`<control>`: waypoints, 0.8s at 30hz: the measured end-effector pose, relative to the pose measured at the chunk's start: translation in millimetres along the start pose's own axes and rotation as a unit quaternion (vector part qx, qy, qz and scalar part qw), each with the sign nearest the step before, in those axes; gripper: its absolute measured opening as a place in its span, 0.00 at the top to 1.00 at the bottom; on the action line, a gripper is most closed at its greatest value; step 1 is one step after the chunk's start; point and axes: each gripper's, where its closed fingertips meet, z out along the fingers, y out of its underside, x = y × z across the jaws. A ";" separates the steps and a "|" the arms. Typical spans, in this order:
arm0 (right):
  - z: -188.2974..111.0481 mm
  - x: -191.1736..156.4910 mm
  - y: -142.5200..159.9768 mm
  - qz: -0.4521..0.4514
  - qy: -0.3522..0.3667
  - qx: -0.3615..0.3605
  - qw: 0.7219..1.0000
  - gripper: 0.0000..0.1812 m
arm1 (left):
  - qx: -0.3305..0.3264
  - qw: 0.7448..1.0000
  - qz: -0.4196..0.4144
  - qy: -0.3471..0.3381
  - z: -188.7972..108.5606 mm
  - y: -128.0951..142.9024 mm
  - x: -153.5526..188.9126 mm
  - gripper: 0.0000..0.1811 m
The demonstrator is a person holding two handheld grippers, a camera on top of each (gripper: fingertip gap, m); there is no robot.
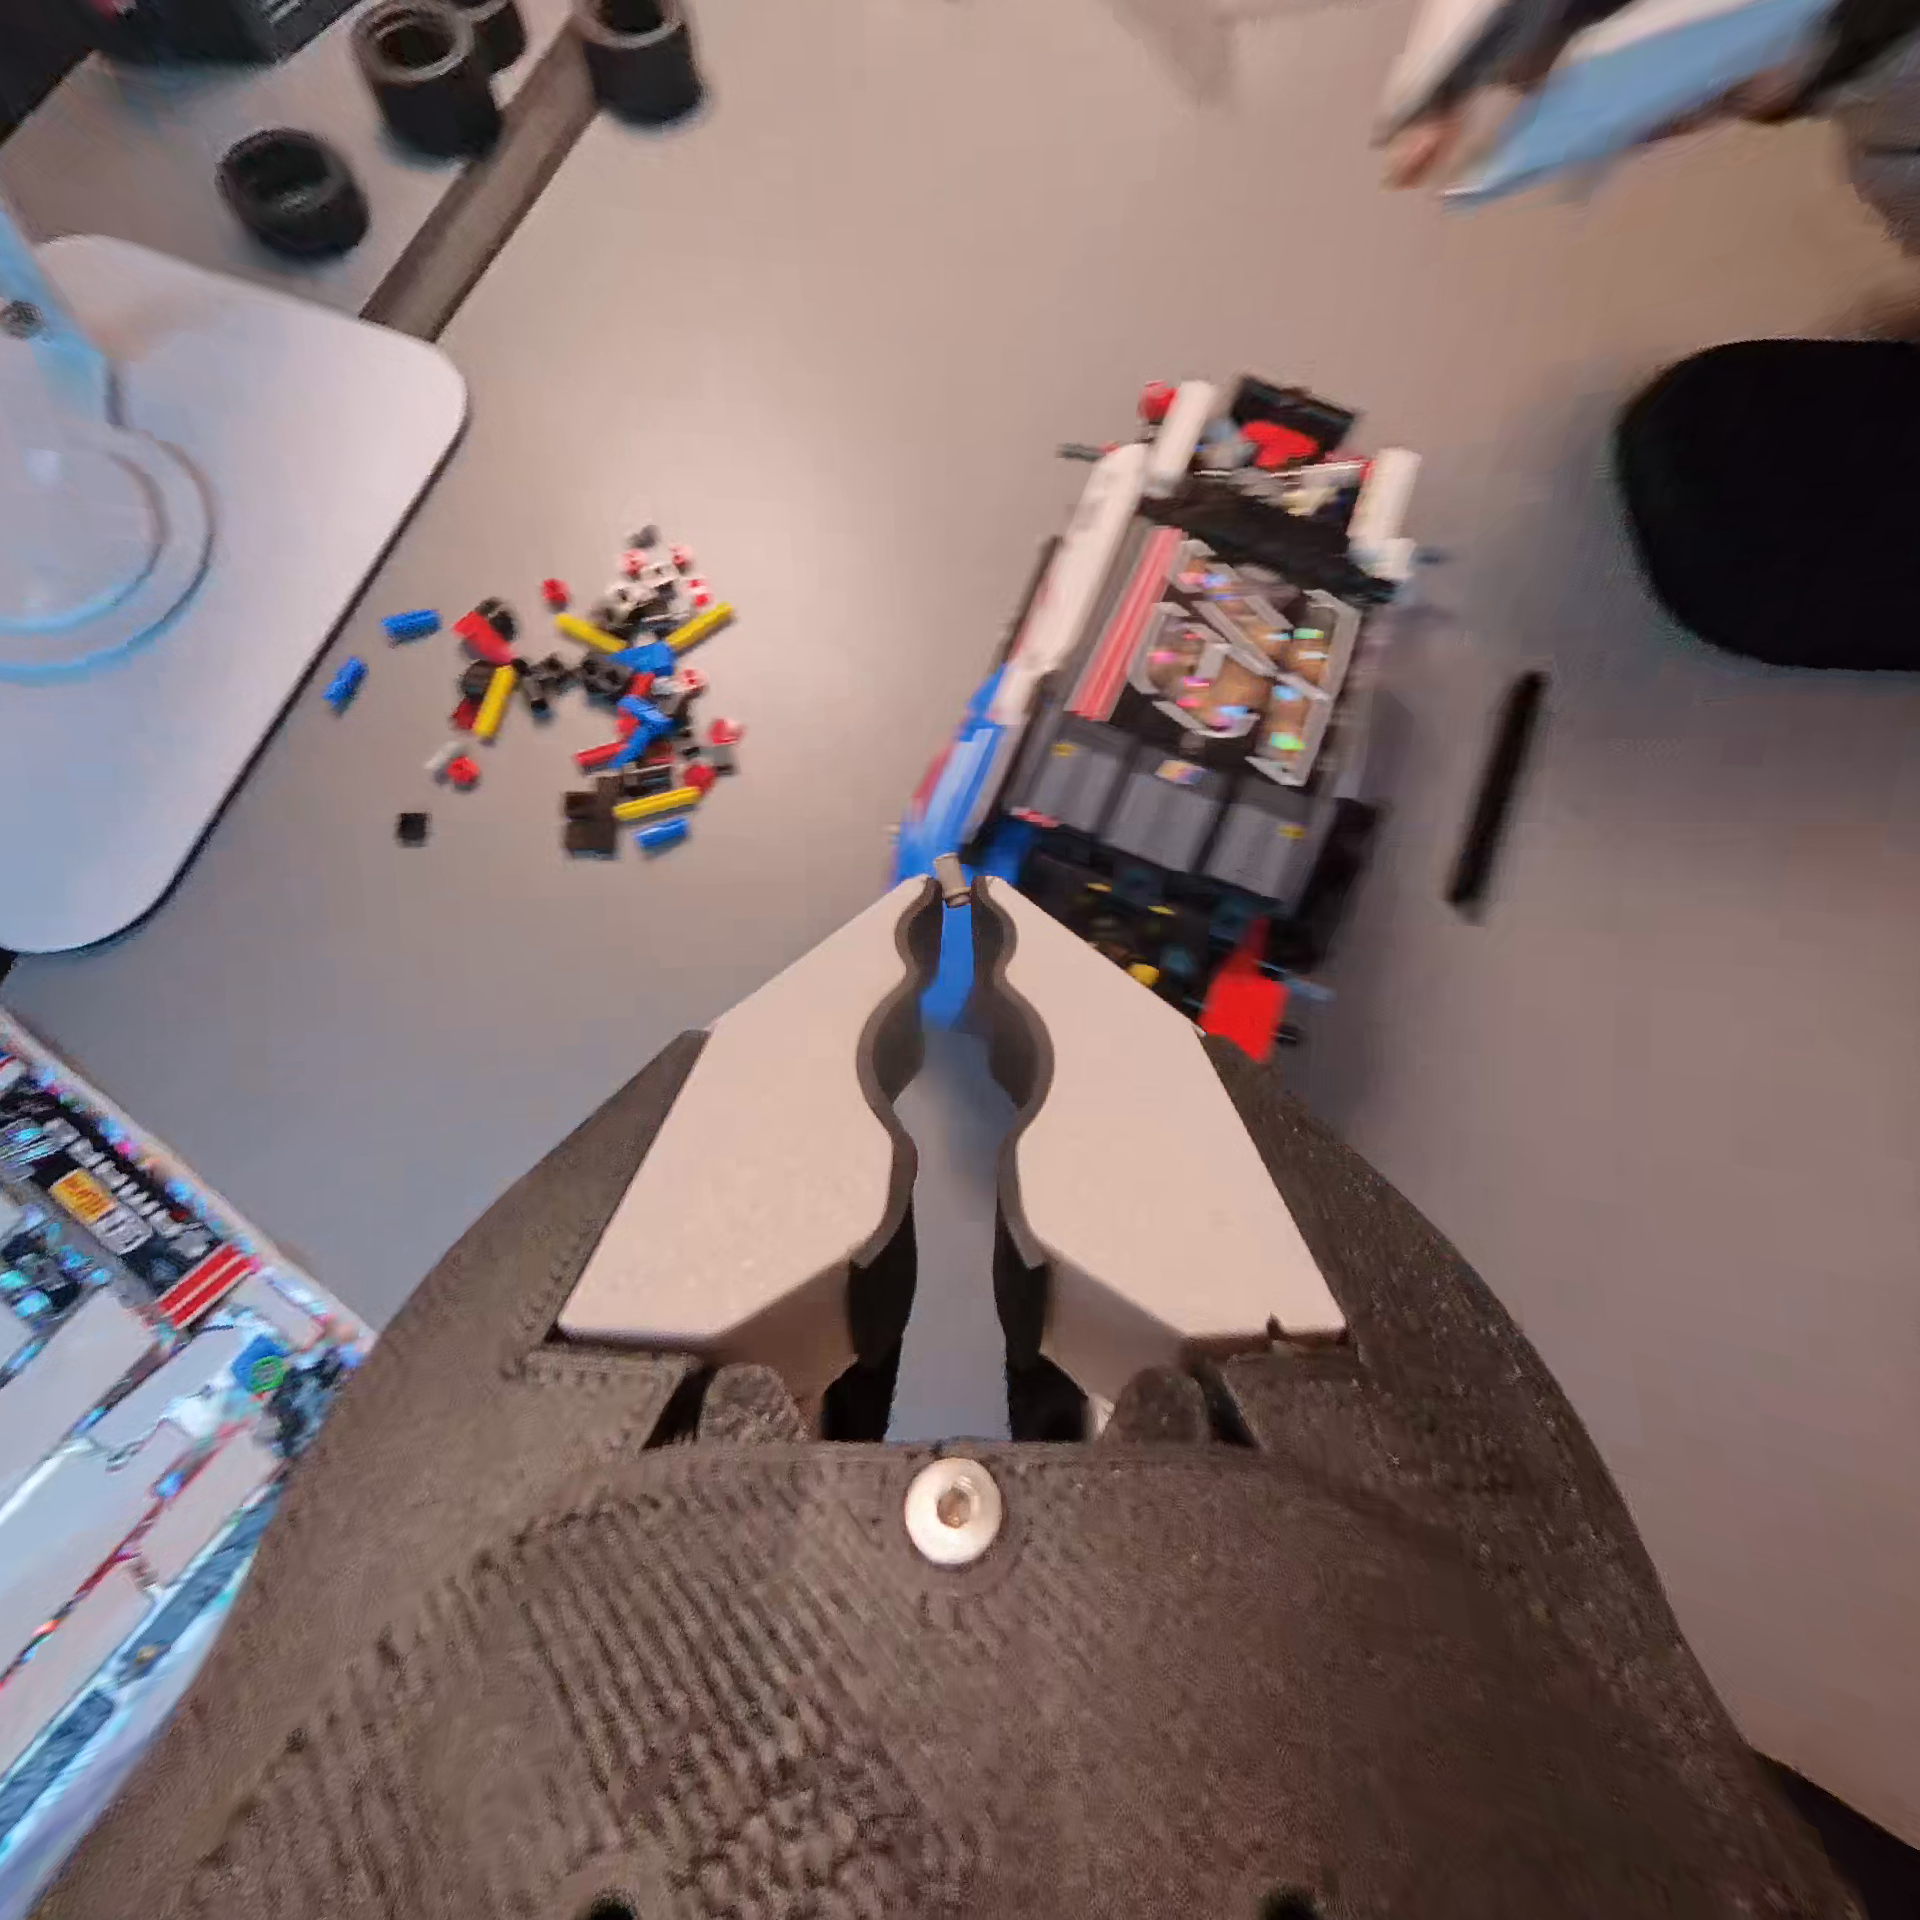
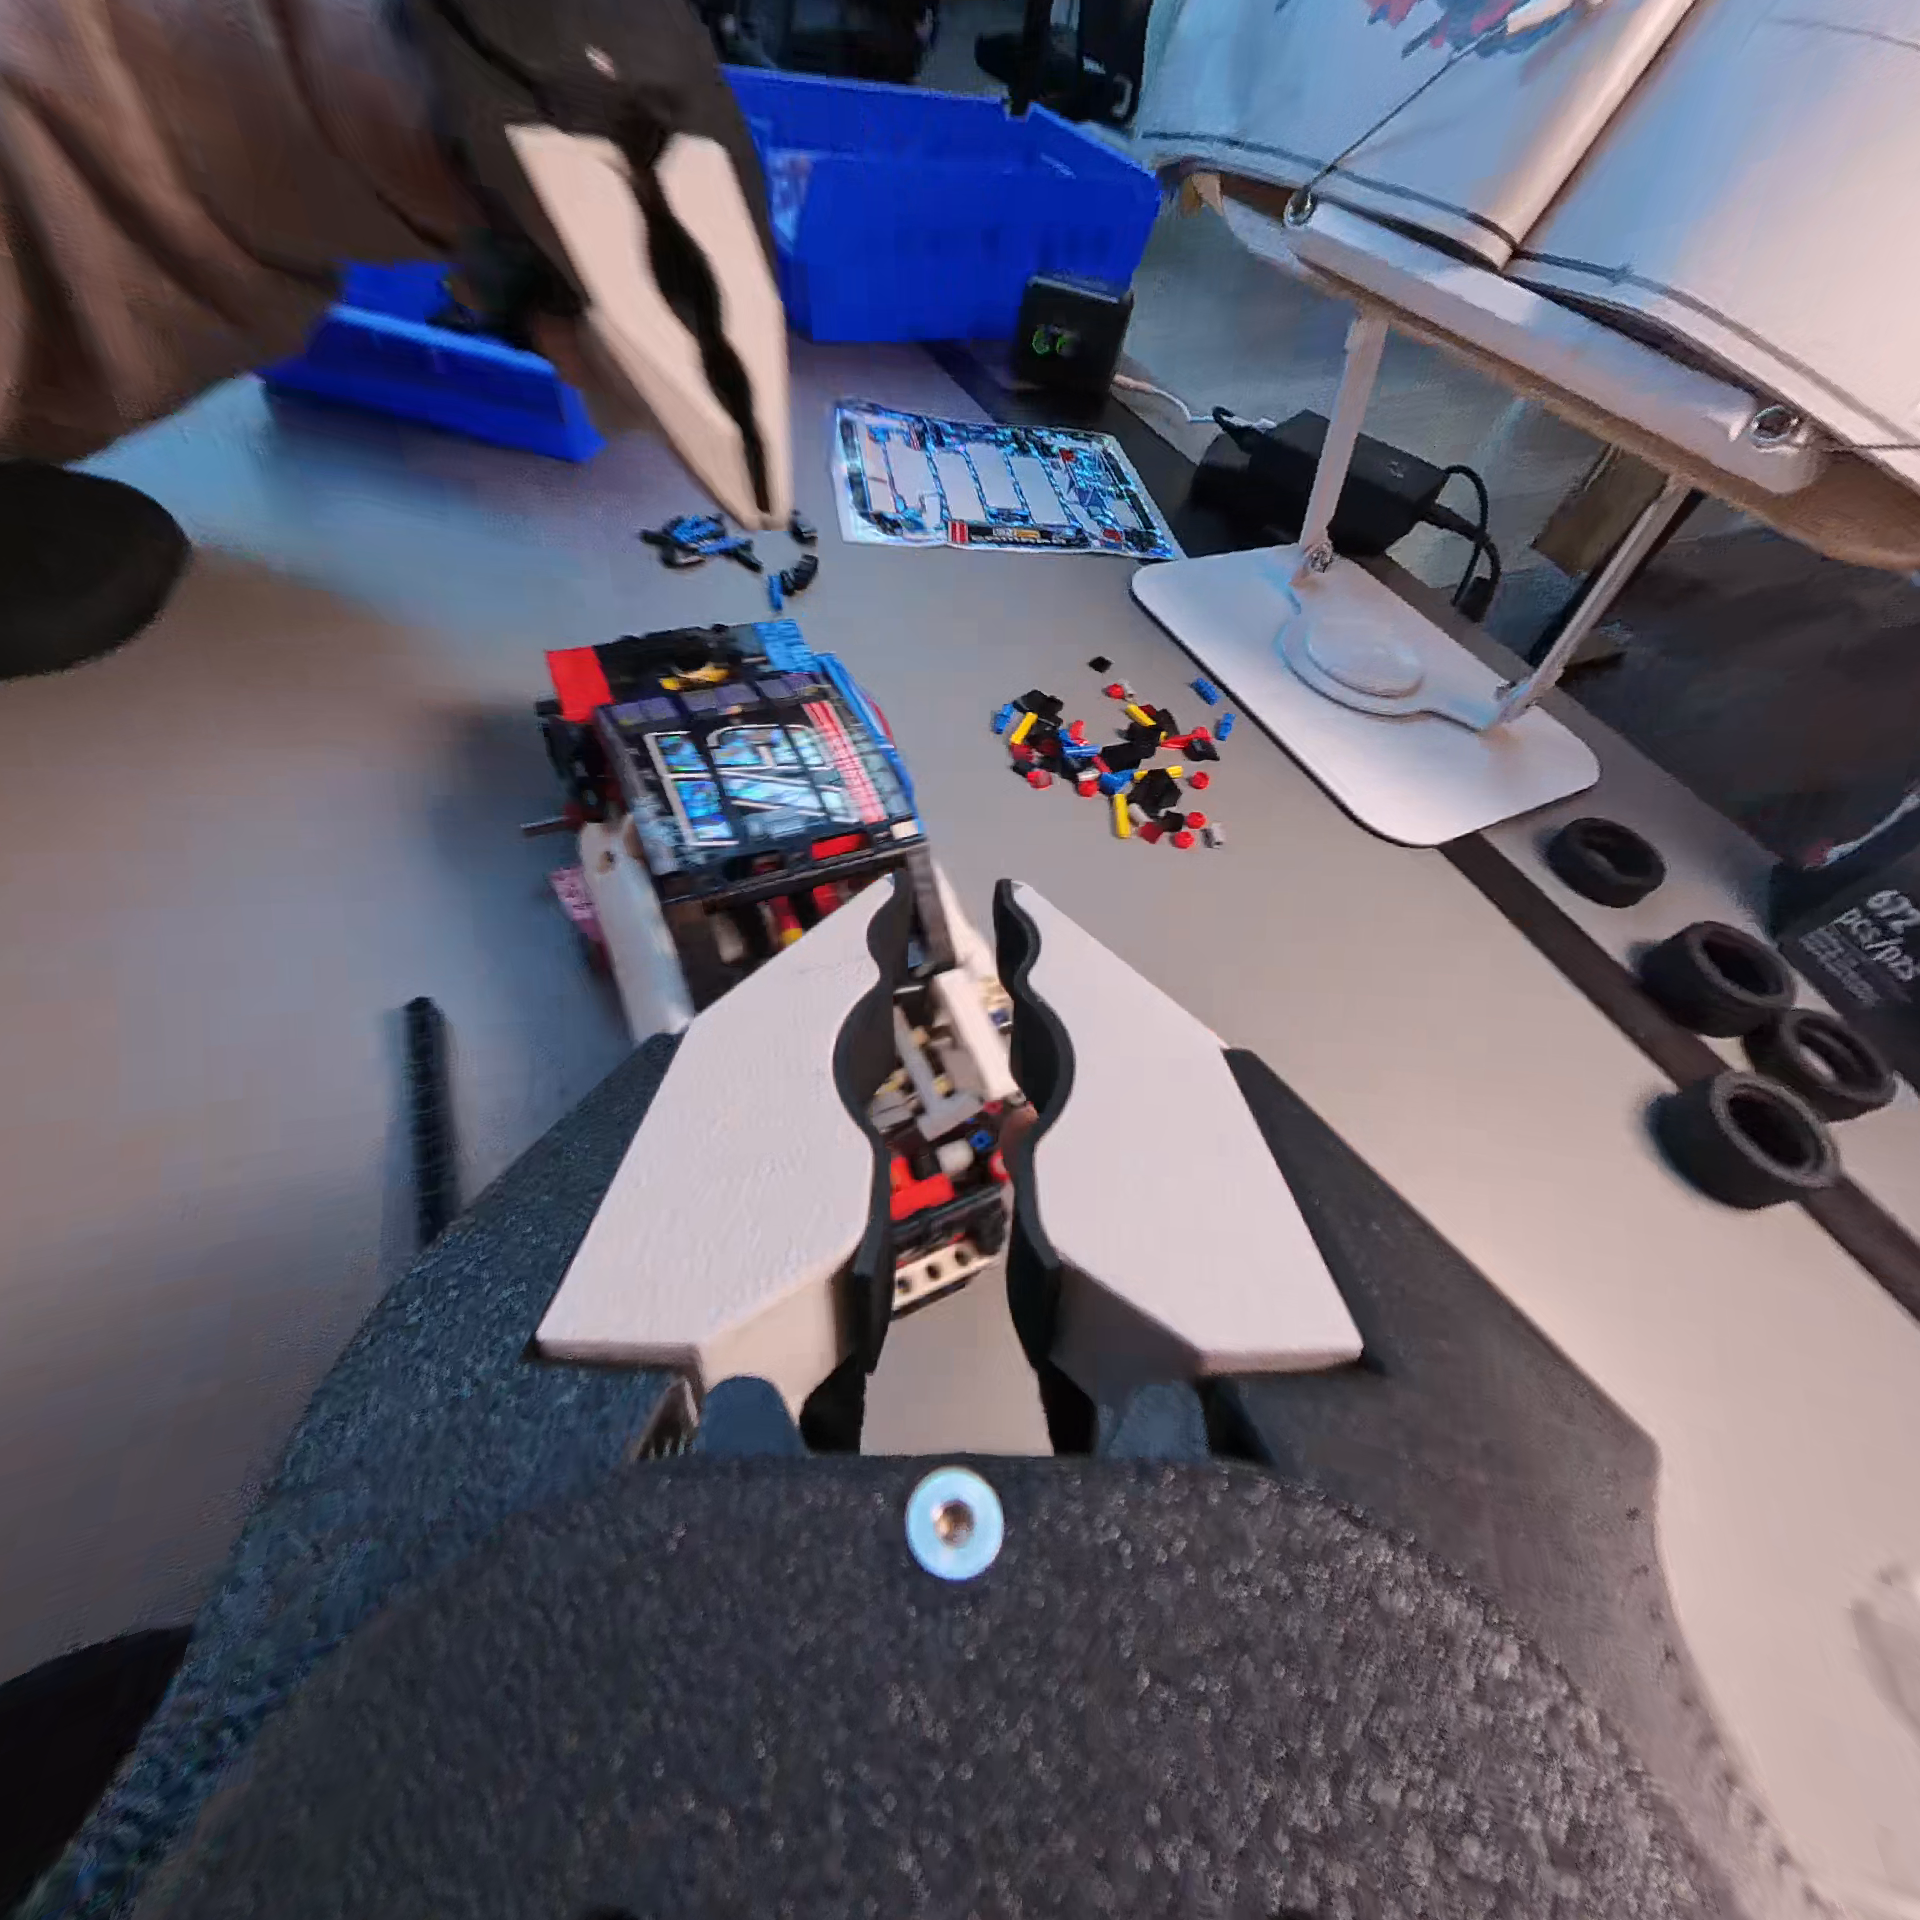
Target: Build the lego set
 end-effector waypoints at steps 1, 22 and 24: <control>14.8 11.8 -1.7 -0.013 -0.006 -0.017 1.000 0.92 | 0.008 1.000 0.011 0.022 -4.4 0.3 25.6 0.99; 178.7 104.0 71.6 -0.044 -0.114 -0.269 0.955 0.93 | -0.026 0.997 0.042 0.067 70.3 67.9 143.9 0.98; 178.9 104.6 72.4 -0.036 -0.115 -0.271 0.955 0.93 | -0.029 0.996 0.045 0.064 70.0 69.3 143.6 0.98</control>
